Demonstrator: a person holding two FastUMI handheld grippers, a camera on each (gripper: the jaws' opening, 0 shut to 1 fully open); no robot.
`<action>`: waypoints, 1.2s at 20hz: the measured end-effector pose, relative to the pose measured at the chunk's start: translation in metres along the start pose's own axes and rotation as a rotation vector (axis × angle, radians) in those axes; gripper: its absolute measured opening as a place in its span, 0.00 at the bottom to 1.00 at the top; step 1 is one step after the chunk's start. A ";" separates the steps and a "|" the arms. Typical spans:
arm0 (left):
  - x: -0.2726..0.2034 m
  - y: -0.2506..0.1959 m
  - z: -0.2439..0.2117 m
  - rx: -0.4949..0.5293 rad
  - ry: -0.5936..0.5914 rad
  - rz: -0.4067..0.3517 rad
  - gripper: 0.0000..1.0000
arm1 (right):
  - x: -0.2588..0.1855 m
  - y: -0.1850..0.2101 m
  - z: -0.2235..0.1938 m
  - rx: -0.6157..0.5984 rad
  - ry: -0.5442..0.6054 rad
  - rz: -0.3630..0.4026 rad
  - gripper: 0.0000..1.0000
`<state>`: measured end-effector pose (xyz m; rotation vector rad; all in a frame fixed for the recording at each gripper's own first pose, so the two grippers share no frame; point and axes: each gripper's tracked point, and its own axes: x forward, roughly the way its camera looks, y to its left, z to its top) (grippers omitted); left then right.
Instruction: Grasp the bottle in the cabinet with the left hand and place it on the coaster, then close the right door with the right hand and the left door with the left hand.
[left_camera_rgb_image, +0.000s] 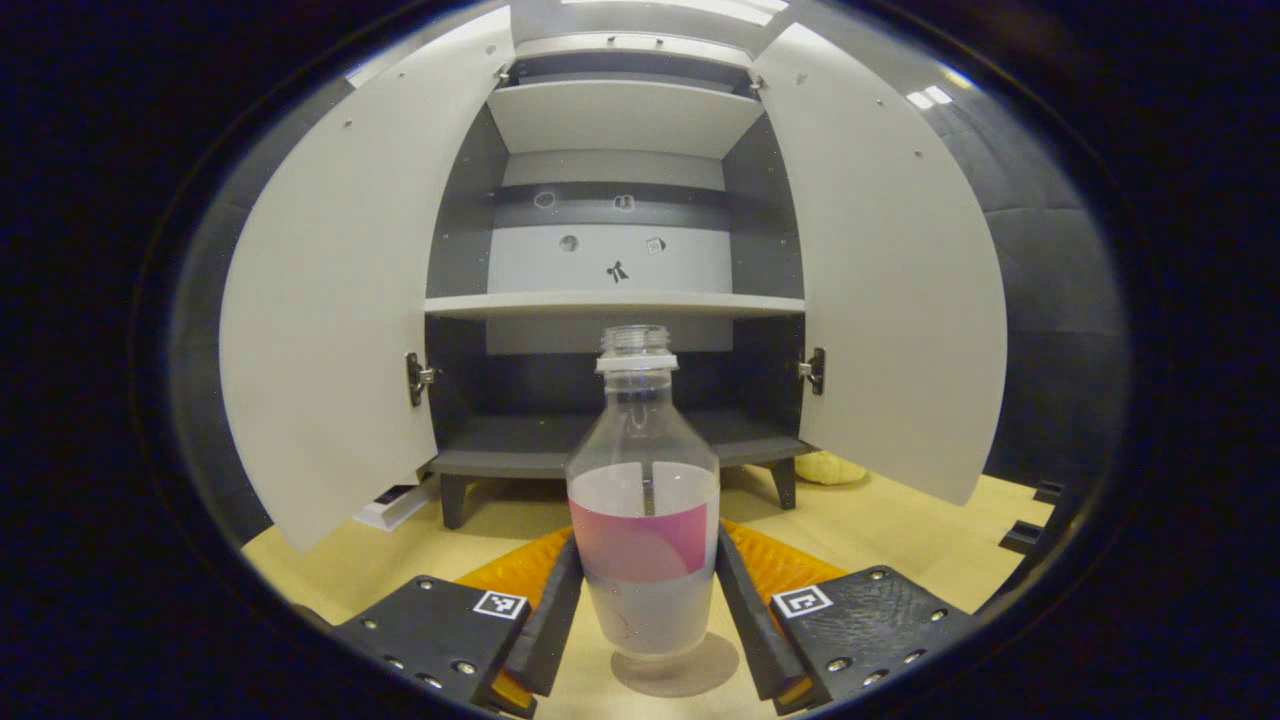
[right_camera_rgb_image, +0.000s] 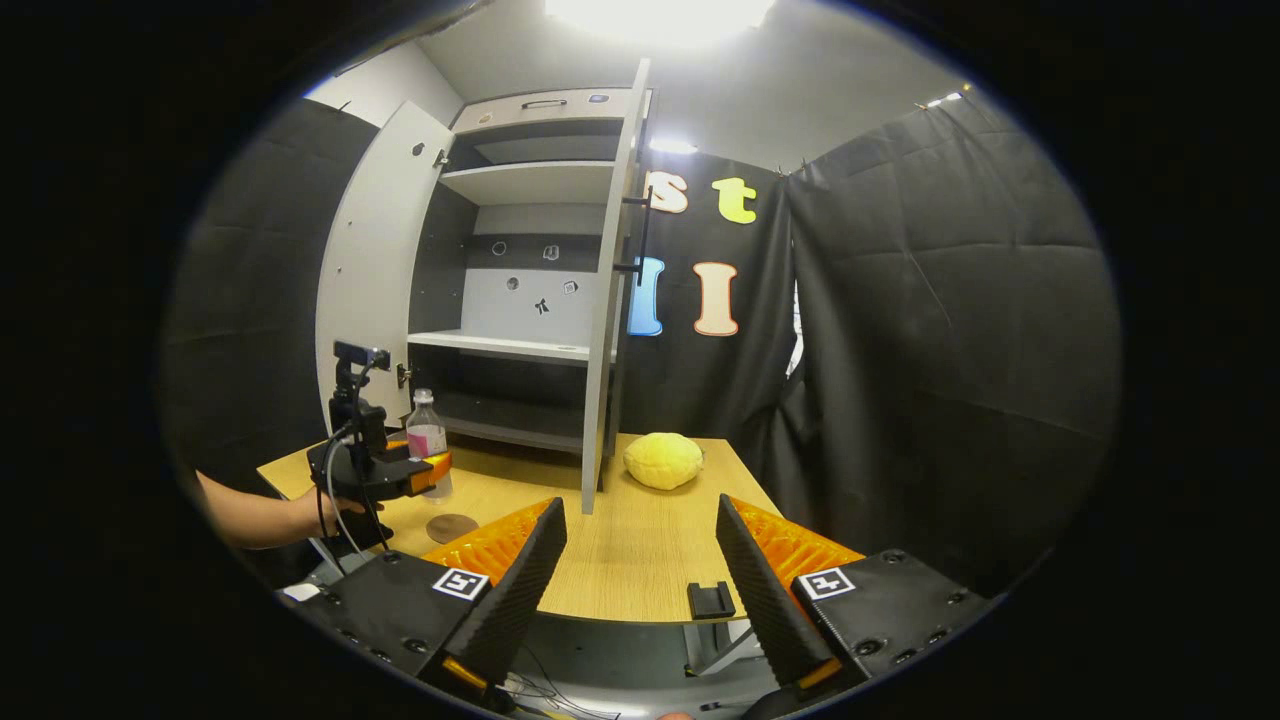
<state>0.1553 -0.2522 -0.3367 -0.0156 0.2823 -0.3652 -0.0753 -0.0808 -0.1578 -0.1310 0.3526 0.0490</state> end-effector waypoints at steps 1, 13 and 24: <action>0.000 -0.001 -0.007 -0.001 0.011 0.000 0.74 | -0.001 0.000 0.000 0.000 0.002 0.000 0.94; -0.003 -0.014 -0.060 -0.018 0.079 0.005 0.74 | 0.000 -0.002 -0.007 -0.007 0.034 -0.007 0.96; -0.012 -0.019 -0.032 -0.043 0.060 0.025 0.89 | 0.009 -0.003 0.009 0.019 -0.021 -0.008 0.94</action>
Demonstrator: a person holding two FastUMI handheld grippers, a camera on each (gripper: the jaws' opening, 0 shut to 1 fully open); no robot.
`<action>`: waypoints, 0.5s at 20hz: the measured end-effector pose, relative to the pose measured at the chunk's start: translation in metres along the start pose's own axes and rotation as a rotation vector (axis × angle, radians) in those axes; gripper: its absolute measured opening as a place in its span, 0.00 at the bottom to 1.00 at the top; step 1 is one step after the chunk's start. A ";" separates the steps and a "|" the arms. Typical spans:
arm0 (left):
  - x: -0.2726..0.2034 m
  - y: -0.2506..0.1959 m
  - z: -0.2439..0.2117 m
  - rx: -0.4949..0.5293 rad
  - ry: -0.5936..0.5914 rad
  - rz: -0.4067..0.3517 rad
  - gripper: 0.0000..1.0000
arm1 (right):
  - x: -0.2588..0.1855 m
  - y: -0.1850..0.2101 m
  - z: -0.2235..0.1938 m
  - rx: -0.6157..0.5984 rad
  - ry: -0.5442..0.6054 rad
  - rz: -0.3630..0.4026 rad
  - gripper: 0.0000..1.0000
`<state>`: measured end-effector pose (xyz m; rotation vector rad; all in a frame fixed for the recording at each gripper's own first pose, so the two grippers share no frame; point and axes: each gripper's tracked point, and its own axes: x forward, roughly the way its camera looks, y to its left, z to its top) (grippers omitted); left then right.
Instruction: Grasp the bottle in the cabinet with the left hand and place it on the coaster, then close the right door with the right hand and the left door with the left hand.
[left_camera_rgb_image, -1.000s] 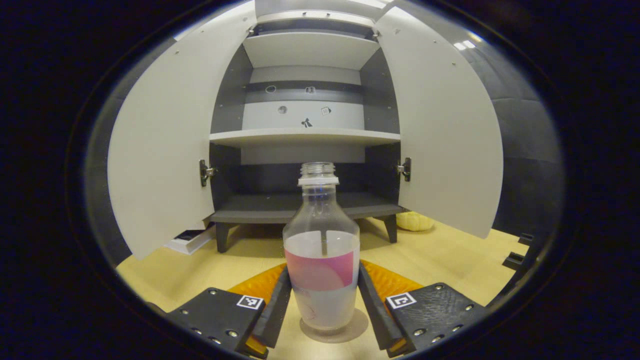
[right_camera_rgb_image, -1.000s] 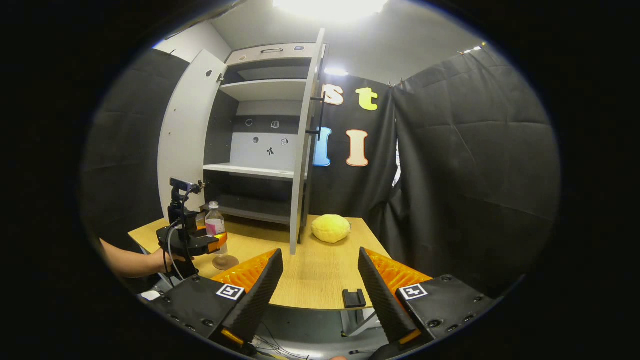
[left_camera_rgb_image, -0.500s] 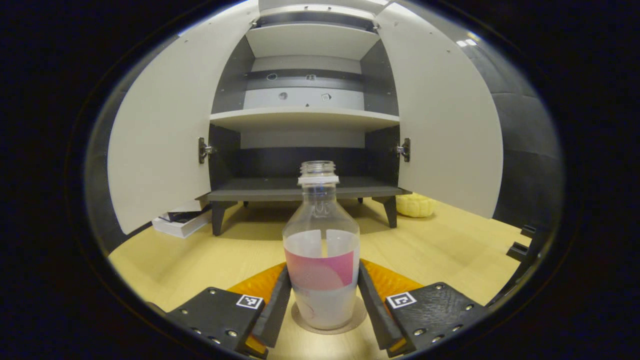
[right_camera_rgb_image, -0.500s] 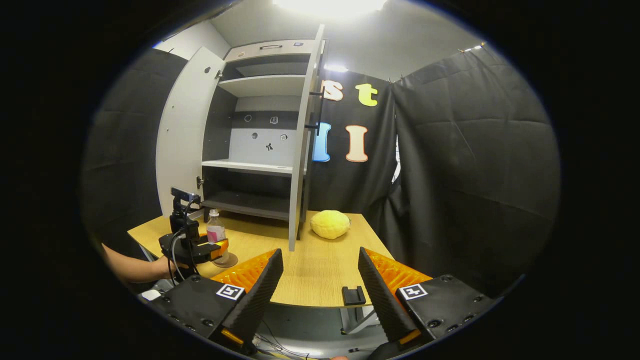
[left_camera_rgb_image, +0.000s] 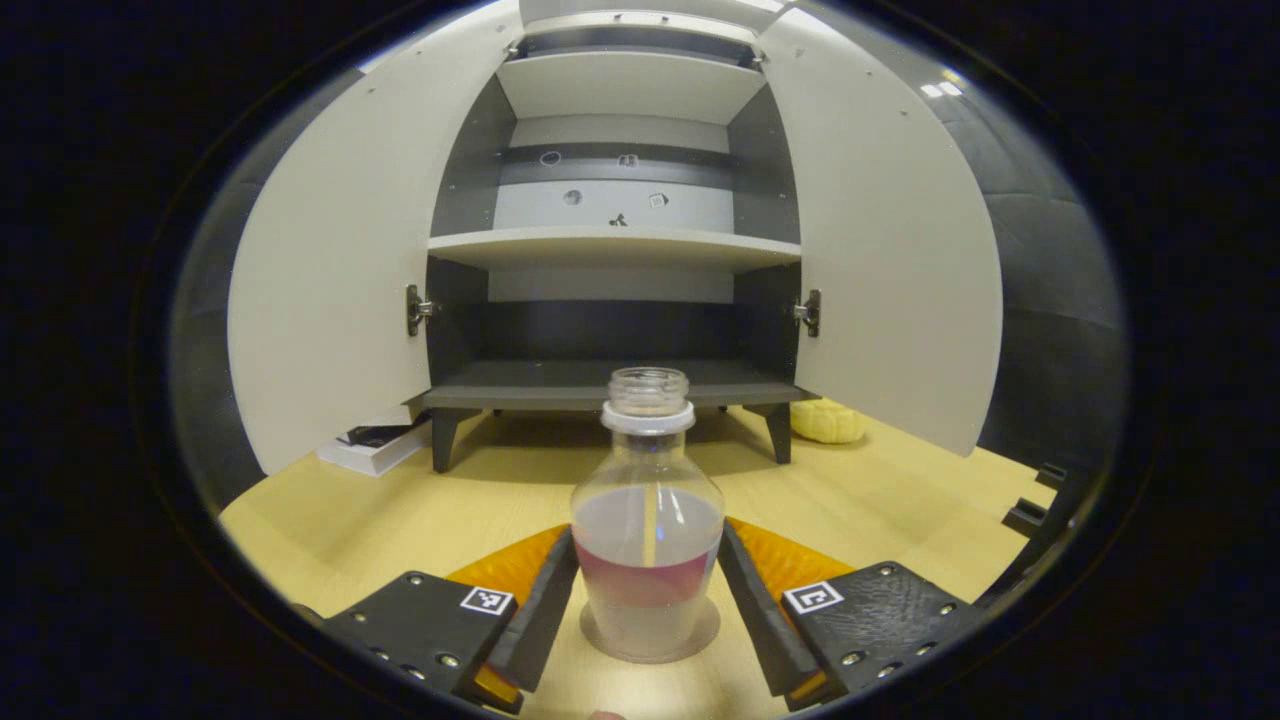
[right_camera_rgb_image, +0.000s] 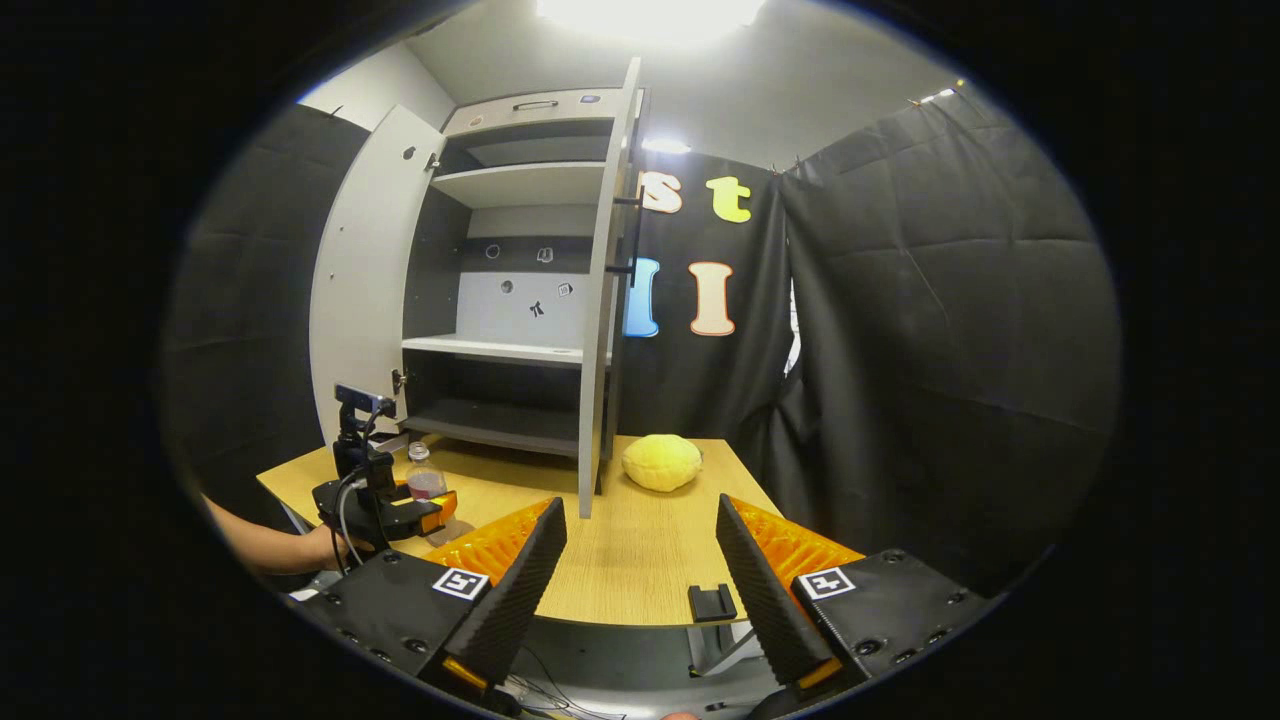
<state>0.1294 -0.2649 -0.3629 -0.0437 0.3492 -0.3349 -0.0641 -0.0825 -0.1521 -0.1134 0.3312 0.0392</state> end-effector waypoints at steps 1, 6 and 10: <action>-0.004 0.000 0.009 0.001 -0.015 0.001 0.82 | 0.002 0.001 0.004 0.004 -0.009 0.004 0.94; -0.024 0.002 0.062 0.019 -0.085 0.008 0.82 | 0.010 0.004 0.027 0.024 -0.075 0.024 0.94; -0.048 0.004 0.109 0.001 -0.137 0.013 0.82 | 0.022 0.001 0.046 0.052 -0.106 0.028 0.96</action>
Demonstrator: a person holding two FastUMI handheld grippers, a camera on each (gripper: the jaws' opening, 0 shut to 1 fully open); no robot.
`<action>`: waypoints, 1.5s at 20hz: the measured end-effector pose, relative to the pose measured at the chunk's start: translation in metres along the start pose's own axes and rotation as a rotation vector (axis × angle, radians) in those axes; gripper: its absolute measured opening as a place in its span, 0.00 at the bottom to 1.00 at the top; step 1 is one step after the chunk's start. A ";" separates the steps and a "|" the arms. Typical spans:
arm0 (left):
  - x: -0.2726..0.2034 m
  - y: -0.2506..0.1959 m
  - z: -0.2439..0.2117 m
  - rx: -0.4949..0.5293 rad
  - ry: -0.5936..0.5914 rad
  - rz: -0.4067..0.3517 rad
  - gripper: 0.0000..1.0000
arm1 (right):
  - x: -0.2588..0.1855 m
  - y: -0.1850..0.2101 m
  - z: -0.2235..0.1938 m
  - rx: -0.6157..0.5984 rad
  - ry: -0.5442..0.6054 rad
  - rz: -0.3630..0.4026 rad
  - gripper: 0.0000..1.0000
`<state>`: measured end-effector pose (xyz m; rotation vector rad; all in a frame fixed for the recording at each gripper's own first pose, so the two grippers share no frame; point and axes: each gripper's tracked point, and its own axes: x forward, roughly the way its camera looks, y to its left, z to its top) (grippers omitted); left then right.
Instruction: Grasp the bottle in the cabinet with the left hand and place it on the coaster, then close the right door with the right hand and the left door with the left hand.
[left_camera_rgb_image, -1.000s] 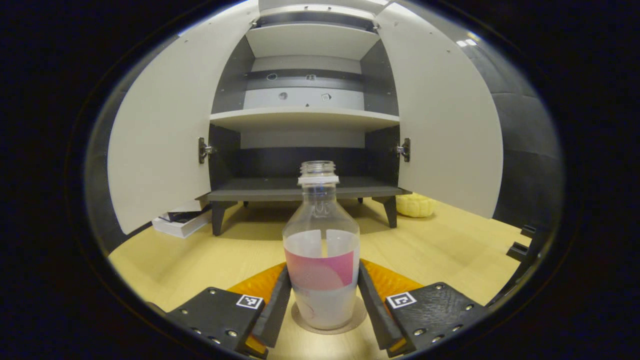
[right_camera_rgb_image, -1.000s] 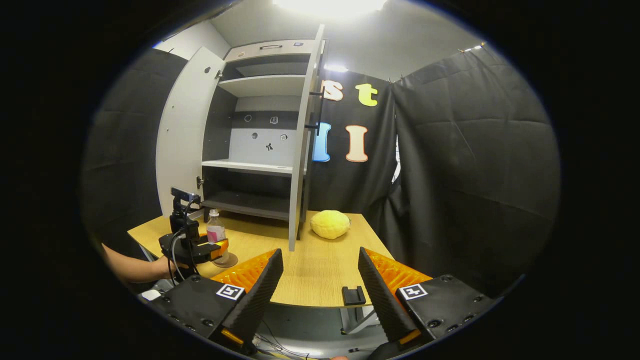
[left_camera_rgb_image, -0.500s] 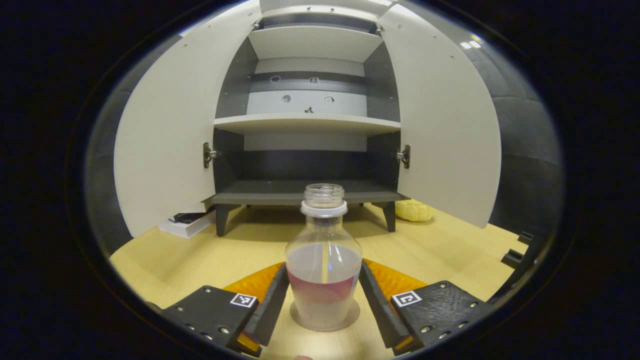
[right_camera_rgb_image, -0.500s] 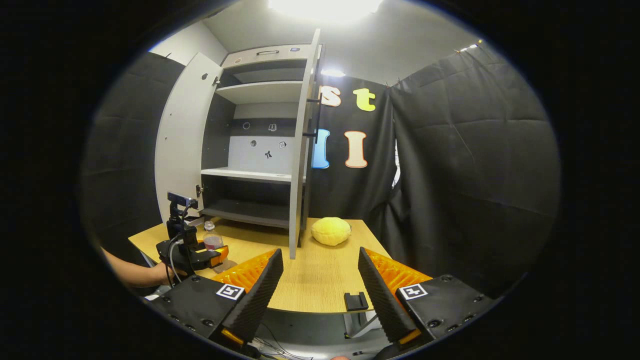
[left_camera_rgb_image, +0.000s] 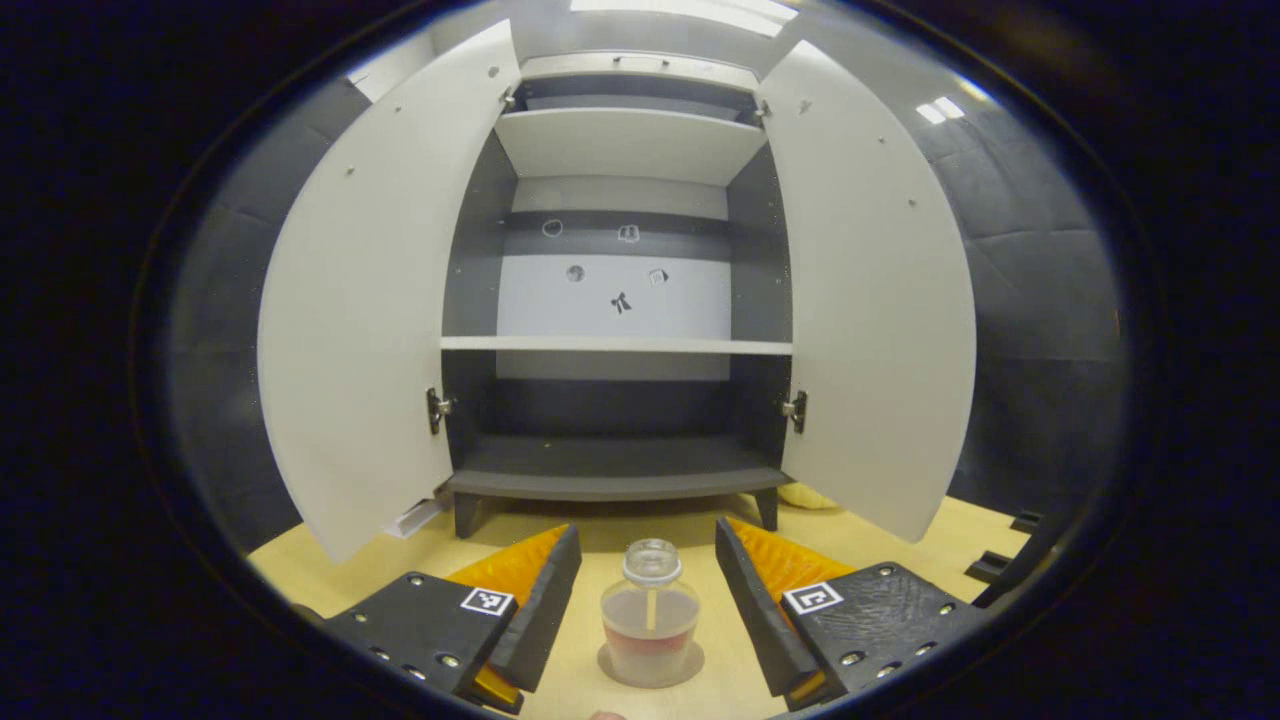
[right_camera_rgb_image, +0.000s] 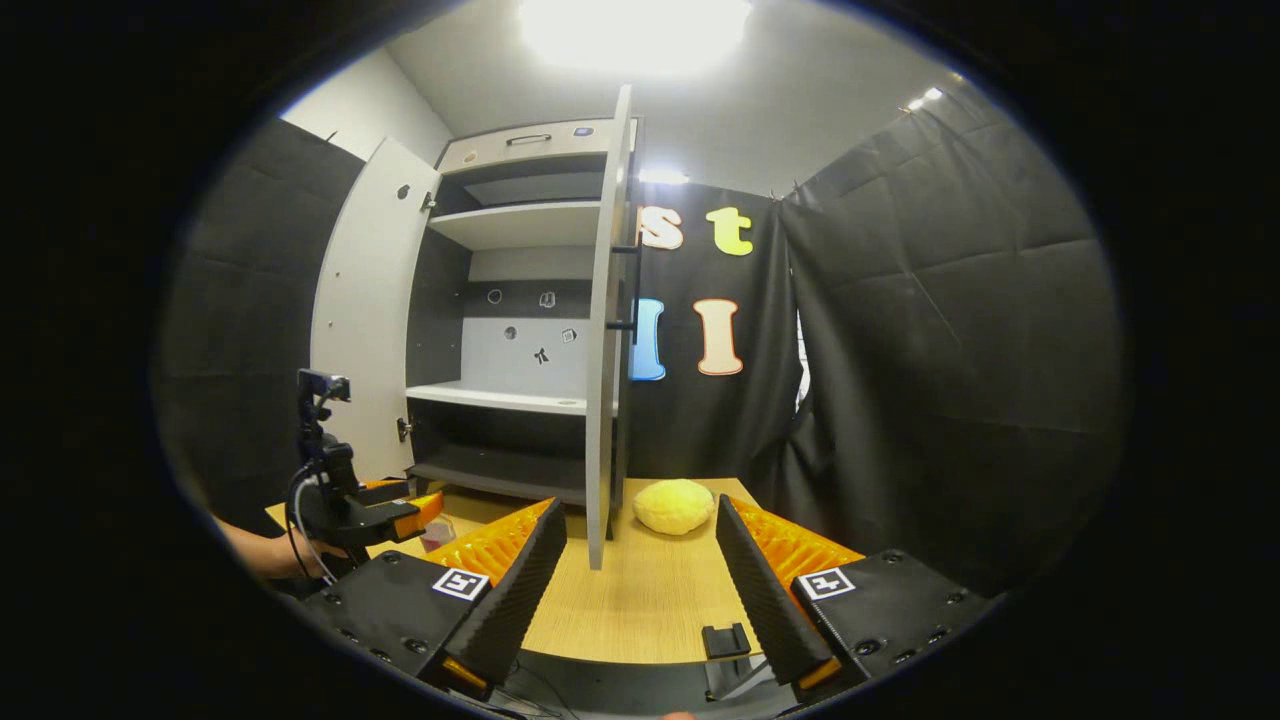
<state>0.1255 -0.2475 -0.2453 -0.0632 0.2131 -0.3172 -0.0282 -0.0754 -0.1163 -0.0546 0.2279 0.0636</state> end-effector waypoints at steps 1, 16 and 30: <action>-0.006 0.005 0.014 0.001 -0.009 0.009 0.82 | 0.004 -0.001 0.006 0.017 -0.005 0.003 0.96; -0.096 0.106 0.166 0.003 -0.144 0.139 0.82 | 0.103 -0.037 0.107 0.067 -0.145 -0.146 0.96; -0.145 0.236 0.186 0.051 -0.185 0.331 0.88 | 0.176 -0.050 0.158 0.012 -0.189 -0.400 0.94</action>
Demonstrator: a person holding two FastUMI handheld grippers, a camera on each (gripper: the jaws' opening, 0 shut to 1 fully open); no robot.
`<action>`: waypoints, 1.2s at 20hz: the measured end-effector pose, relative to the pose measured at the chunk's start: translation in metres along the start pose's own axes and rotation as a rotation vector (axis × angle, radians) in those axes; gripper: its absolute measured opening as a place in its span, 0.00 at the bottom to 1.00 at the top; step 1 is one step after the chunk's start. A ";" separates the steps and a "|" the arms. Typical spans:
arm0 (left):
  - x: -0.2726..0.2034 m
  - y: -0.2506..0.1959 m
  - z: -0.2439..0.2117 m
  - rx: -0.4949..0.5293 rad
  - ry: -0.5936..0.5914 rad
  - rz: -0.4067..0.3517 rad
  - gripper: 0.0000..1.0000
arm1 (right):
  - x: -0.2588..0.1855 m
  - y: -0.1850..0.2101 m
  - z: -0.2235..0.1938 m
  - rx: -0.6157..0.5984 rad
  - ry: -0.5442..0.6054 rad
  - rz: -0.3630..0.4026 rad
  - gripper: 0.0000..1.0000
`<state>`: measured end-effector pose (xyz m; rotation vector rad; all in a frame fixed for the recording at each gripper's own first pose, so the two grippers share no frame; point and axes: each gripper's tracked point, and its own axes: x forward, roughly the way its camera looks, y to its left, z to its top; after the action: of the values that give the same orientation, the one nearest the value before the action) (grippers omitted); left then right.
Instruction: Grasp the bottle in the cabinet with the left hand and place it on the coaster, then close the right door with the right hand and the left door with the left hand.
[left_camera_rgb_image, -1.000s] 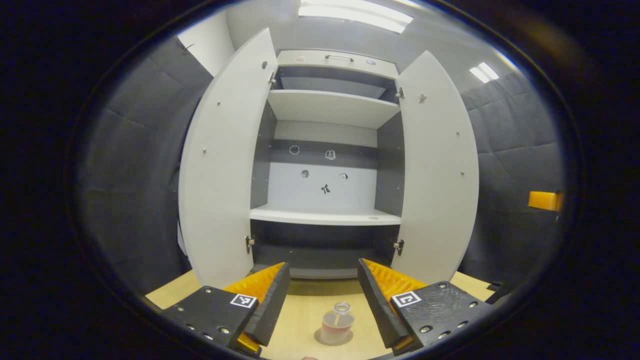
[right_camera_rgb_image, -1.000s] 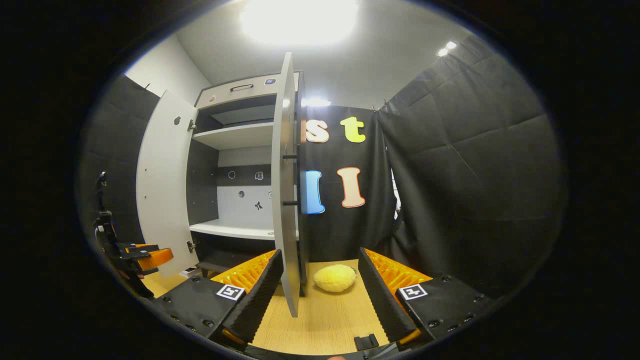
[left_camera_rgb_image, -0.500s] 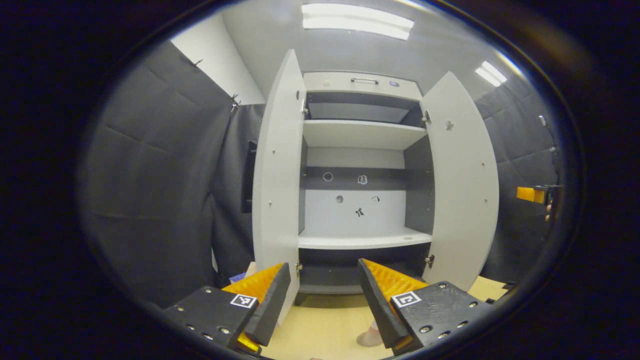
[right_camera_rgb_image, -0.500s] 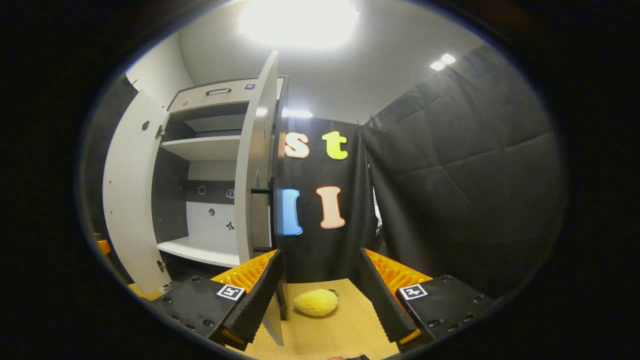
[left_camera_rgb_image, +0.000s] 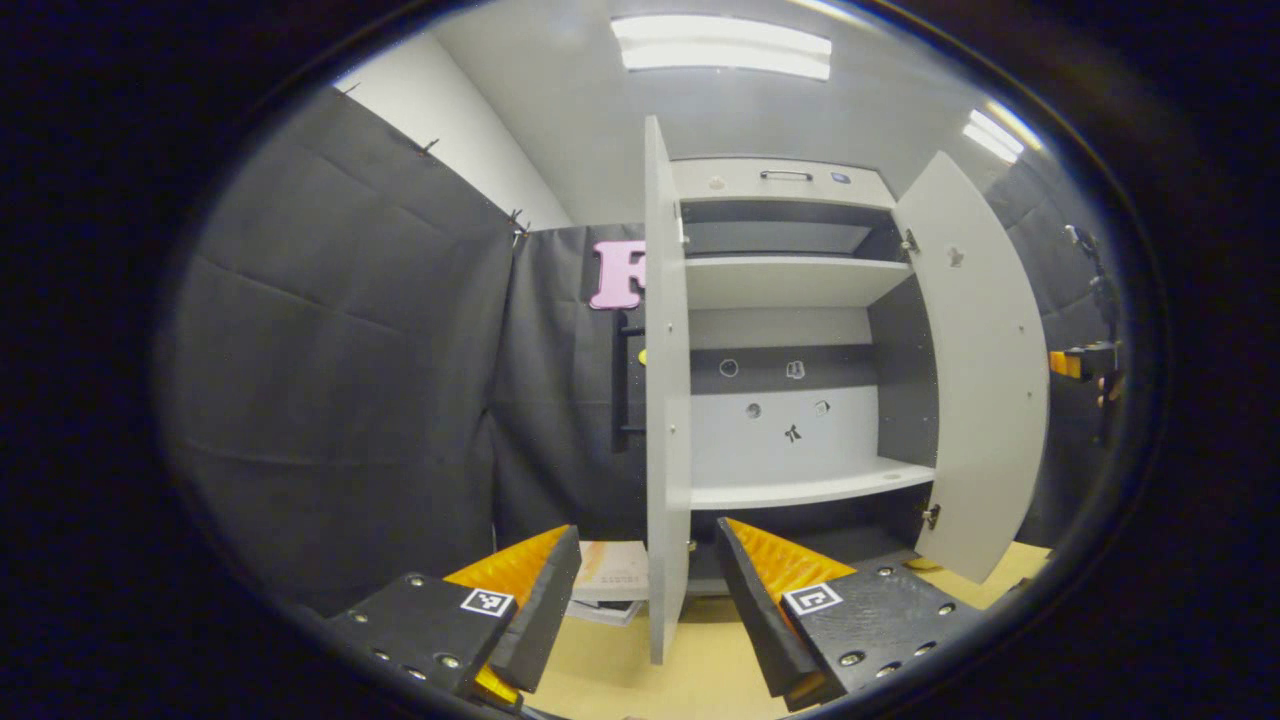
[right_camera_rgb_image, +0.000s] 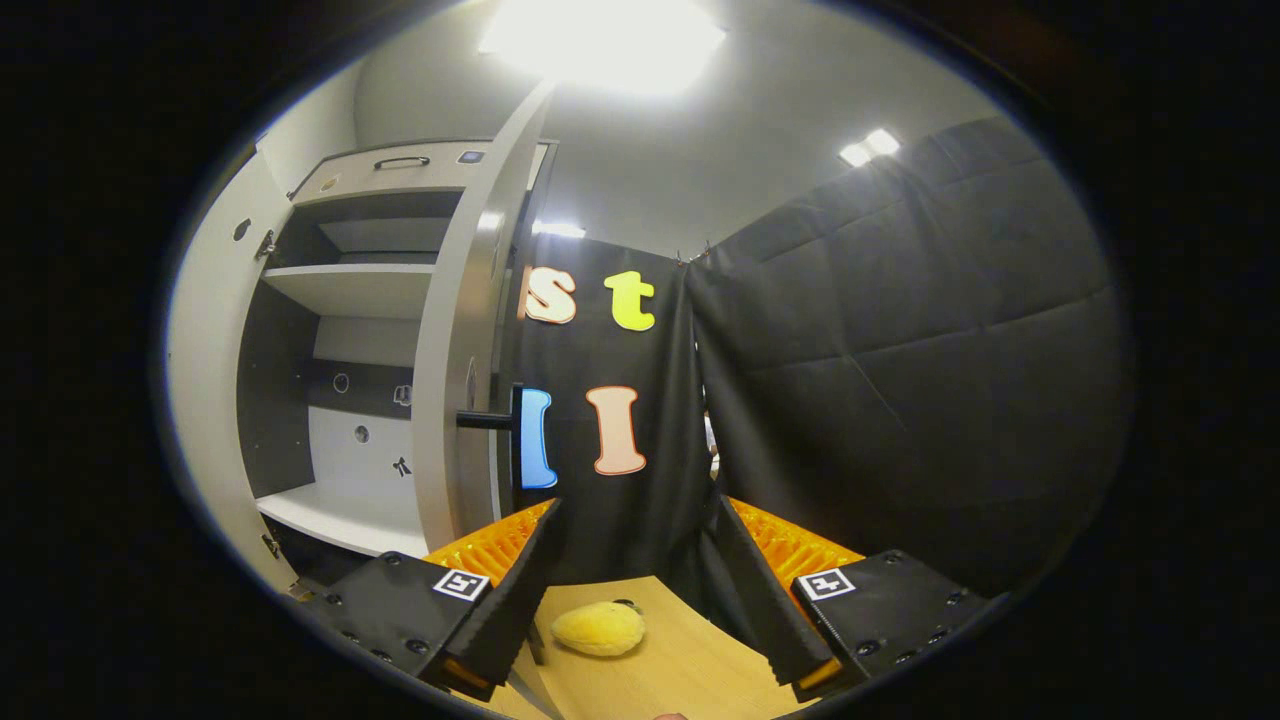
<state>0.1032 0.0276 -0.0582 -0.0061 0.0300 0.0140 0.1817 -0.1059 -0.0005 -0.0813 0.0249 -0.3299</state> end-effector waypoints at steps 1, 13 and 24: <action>0.002 0.007 -0.001 -0.002 0.001 0.008 0.89 | 0.003 0.000 0.000 0.006 0.005 -0.009 0.96; 0.015 0.067 -0.006 0.019 0.006 0.053 0.88 | -0.004 0.023 0.000 0.059 0.019 -0.004 0.94; 0.026 0.082 -0.028 -0.010 0.031 0.042 0.89 | -0.025 0.076 0.007 0.006 0.008 0.071 0.94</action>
<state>0.1271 0.1100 -0.0873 -0.0152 0.0611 0.0561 0.1829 -0.0261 0.0005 -0.0732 0.0346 -0.2592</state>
